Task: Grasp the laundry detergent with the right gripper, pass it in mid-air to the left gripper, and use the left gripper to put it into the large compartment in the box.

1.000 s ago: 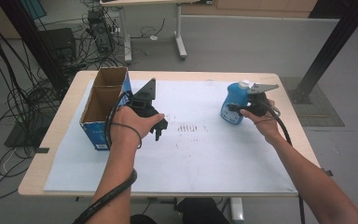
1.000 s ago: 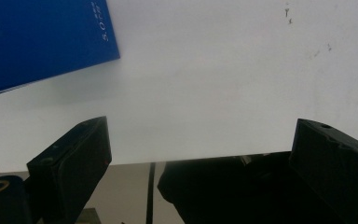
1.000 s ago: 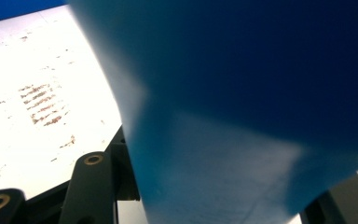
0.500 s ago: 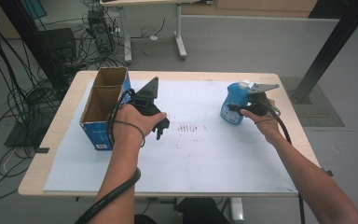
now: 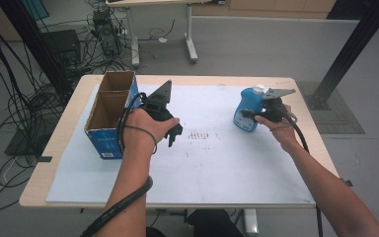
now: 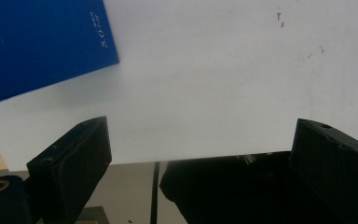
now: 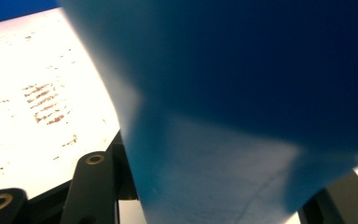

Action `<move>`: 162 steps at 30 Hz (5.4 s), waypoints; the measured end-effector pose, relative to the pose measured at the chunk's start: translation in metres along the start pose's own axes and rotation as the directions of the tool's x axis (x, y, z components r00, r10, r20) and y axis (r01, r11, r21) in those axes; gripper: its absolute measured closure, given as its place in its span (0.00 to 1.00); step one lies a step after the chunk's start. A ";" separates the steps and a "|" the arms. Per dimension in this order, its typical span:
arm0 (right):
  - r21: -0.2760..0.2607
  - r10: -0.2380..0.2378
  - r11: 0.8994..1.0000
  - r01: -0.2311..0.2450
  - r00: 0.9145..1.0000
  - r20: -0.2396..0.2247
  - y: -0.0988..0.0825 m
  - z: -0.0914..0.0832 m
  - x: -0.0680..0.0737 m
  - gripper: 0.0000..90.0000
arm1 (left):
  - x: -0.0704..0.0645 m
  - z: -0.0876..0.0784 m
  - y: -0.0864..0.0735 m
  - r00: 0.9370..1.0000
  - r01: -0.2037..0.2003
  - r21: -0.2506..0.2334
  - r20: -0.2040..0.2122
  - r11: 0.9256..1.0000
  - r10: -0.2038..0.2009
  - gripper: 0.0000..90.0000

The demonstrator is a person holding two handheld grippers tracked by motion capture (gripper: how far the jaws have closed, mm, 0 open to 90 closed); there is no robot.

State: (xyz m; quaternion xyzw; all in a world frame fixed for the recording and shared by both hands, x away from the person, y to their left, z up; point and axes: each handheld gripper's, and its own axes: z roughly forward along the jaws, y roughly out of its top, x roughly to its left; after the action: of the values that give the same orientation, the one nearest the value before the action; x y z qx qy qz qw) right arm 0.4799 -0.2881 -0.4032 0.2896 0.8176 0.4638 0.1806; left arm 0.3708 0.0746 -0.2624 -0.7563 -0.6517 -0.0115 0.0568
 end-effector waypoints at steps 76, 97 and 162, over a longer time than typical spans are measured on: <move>-0.002 0.003 1.000 -0.003 1.000 -0.003 0.000 0.000 -0.001 0.49 | 0.011 -0.012 -0.008 1.000 0.000 -0.026 -0.026 1.000 -0.001 0.06; 0.036 -0.011 0.999 0.010 1.000 0.008 0.009 0.002 0.004 0.49 | 0.013 -0.027 -0.001 0.997 -0.076 -0.079 0.000 0.994 0.076 0.06; 0.051 -0.185 0.965 0.257 0.808 -0.559 0.158 0.056 0.194 0.49 | 0.014 -0.127 0.009 0.602 -0.796 -0.164 -0.115 0.583 0.790 0.05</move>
State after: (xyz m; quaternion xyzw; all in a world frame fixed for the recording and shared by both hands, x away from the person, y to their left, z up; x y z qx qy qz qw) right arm 0.4104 -0.0636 -0.3003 0.0576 0.8902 0.4511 -0.0272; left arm 0.3886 0.0742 -0.1360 -0.9686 -0.2407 -0.0607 -0.0100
